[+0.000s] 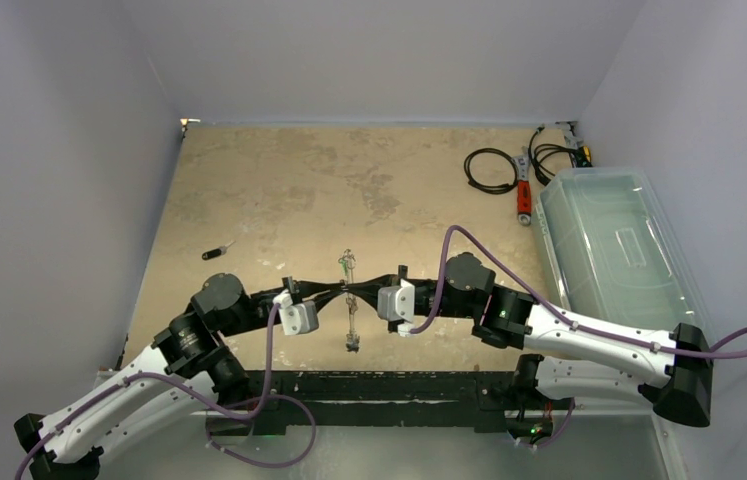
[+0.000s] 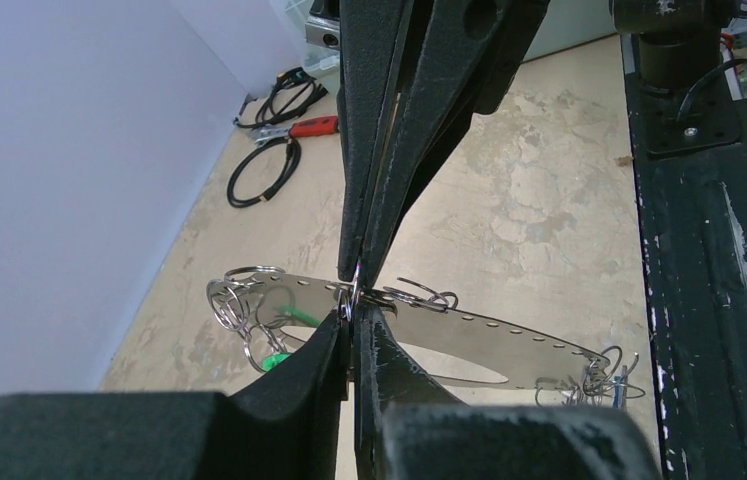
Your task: Put the keys on the keyring
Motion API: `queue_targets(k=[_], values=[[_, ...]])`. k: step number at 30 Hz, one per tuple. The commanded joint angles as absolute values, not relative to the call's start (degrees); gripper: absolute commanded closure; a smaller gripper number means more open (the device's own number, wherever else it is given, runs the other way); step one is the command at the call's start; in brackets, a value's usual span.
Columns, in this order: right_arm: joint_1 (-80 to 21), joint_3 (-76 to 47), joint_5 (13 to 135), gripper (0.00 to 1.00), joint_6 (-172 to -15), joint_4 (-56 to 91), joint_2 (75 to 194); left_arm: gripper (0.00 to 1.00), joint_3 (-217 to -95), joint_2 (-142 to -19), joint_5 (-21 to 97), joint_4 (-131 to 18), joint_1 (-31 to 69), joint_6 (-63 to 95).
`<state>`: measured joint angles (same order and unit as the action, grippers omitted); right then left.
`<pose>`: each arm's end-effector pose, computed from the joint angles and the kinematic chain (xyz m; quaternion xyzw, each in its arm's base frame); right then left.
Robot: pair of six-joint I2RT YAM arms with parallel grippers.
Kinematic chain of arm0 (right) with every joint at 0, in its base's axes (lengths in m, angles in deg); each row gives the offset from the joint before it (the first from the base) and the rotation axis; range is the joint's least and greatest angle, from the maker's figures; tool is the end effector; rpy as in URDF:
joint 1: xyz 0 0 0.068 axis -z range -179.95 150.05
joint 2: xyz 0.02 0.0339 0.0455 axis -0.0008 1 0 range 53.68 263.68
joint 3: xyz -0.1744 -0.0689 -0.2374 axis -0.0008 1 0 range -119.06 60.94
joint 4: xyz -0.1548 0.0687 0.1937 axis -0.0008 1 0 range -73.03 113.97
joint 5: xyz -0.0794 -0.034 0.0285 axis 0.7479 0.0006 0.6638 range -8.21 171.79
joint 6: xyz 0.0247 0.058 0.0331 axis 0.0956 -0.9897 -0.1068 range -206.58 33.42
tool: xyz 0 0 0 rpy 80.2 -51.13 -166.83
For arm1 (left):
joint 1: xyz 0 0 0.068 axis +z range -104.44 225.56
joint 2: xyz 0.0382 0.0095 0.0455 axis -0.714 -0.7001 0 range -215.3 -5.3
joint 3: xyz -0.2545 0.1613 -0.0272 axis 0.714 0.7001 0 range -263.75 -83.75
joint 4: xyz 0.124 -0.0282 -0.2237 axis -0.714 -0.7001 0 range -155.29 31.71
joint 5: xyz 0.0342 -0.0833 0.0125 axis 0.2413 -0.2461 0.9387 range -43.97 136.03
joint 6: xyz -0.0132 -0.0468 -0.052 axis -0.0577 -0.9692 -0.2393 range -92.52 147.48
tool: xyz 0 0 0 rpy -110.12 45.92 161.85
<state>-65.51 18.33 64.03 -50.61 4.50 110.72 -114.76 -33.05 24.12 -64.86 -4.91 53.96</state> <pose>0.0819 0.2235 0.3544 -0.6181 0.3663 0.2827 0.6355 0.0621 -0.1097 0.3169 0.5464 0.4778 -0.2753 0.6304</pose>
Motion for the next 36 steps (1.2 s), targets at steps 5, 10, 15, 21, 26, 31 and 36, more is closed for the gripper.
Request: queue_targets(k=[5, 10, 15, 21, 26, 31, 36], values=[[-65.4, 17.2, 60.1, 1.0, -52.0, 1.2, 110.9, 1.0, -115.3, -32.6, 23.2, -62.8, -4.1, 53.1], [-65.4, 17.0, 60.3, 1.0, -52.0, 1.7, 111.3, 1.0, -115.0, -30.9, 24.0, -63.1, -3.8, 53.5], [-65.4, 16.8, 62.1, 0.98, -52.0, 1.5, 111.8, 1.0, -115.6, -30.7, 25.7, -65.1, -3.8, 54.5], [-65.4, 16.2, 64.0, 0.93, -51.8, 2.0, 112.9, 1.0, -116.1, -31.3, 26.8, -66.7, -3.9, 55.5], [-65.4, 15.4, 65.1, 0.93, -51.2, 2.9, 114.4, 1.0, -116.1, -31.7, 26.9, -67.1, -3.9, 55.8], [-65.4, 14.3, 68.0, 0.93, -50.6, 4.9, 116.2, 1.0, -116.3, -32.3, 27.2, -67.5, -3.9, 55.9], [-65.4, 13.8, 68.8, 0.93, -50.7, 5.6, 117.2, 1.0, -116.6, -33.3, 27.3, -68.1, -3.9, 56.0]])
